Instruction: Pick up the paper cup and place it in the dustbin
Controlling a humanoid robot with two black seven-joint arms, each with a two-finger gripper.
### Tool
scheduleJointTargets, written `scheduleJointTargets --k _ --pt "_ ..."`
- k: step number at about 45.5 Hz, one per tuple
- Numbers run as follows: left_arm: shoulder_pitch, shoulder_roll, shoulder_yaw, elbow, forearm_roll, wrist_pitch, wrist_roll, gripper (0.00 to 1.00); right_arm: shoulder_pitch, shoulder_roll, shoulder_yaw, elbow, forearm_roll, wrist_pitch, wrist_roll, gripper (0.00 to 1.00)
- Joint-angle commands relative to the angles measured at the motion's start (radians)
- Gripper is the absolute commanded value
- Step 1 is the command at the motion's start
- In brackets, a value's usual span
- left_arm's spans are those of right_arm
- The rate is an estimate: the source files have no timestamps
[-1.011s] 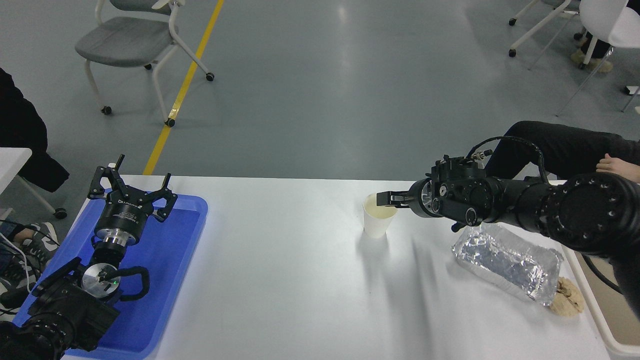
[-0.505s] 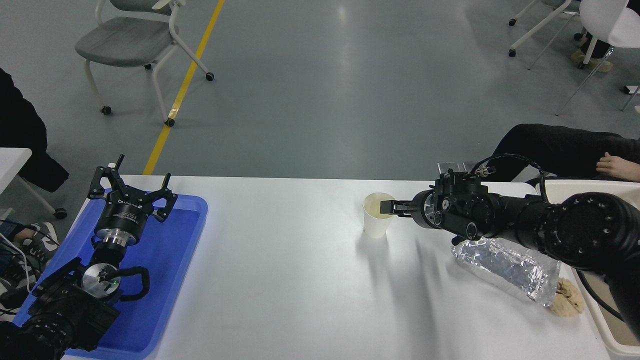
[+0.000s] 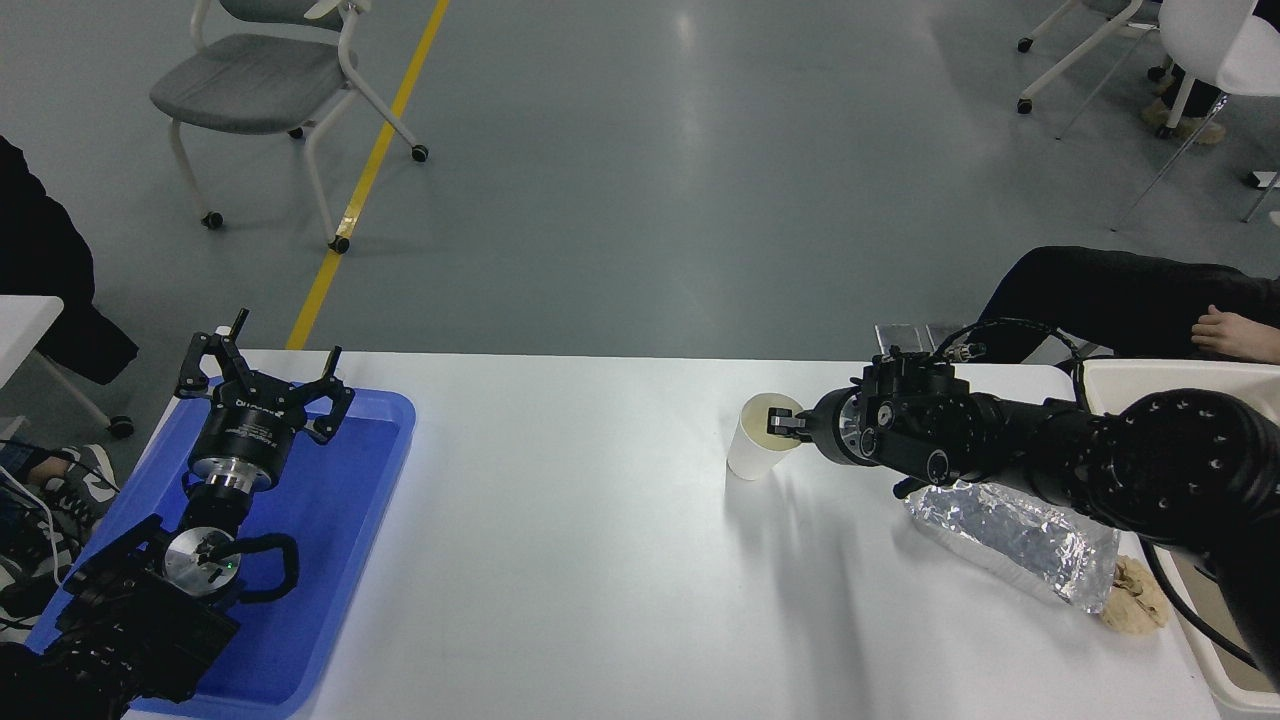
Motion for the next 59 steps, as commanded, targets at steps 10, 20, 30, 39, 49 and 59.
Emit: scheduleJointTargets --k 10,20,30,39,49,59 --pt "0.0 0.0 -0.001 -0.001 0.0 0.0 0.002 1.0 0.105 -0.031 -0.015 0.088 -0.002 0.006 -0.002 0.0" --pt "0.0 0.0 -0.001 -0.001 0.0 0.0 0.002 1.0 0.289 -0.107 -0.092 0.237 0.002 0.044 -0.003 0.0" --pt "0.0 0.0 0.001 -0.001 0.0 0.0 0.002 1.0 0.585 -0.245 -0.202 0.493 0.002 0.15 -0.003 0.0" --pt "0.0 0.0 -0.001 0.002 0.0 0.0 0.002 1.0 0.845 -0.295 -0.285 0.665 0.006 0.27 -0.003 0.0" --pt "0.0 0.0 0.001 0.002 0.0 0.0 0.002 1.0 0.978 -0.29 -0.296 0.714 0.011 0.345 -0.008 0.0" --pt "0.0 0.0 0.001 -0.001 0.0 0.0 0.002 1.0 1.006 -0.29 -0.317 0.717 0.009 0.357 -0.034 0.0"
